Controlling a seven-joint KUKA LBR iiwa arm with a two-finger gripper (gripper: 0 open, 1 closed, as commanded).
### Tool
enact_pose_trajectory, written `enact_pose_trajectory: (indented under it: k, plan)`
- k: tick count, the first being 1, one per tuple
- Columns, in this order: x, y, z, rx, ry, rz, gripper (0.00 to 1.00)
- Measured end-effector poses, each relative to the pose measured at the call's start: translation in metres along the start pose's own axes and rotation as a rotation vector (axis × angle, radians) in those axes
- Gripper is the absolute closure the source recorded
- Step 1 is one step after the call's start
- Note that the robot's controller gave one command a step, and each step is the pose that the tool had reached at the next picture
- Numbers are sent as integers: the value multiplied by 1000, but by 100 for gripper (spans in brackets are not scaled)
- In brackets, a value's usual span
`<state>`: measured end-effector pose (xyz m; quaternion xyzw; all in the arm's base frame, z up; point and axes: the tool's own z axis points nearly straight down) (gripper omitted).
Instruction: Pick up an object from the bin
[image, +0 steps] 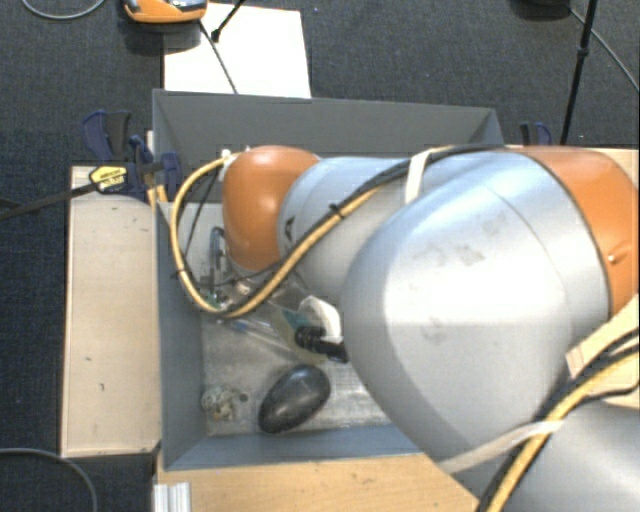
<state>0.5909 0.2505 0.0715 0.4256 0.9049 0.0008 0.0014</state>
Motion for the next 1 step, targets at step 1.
enact_pose_trajectory:
  k: [1]
  plan:
    - [-1,0,-17,0,0,-2,100]
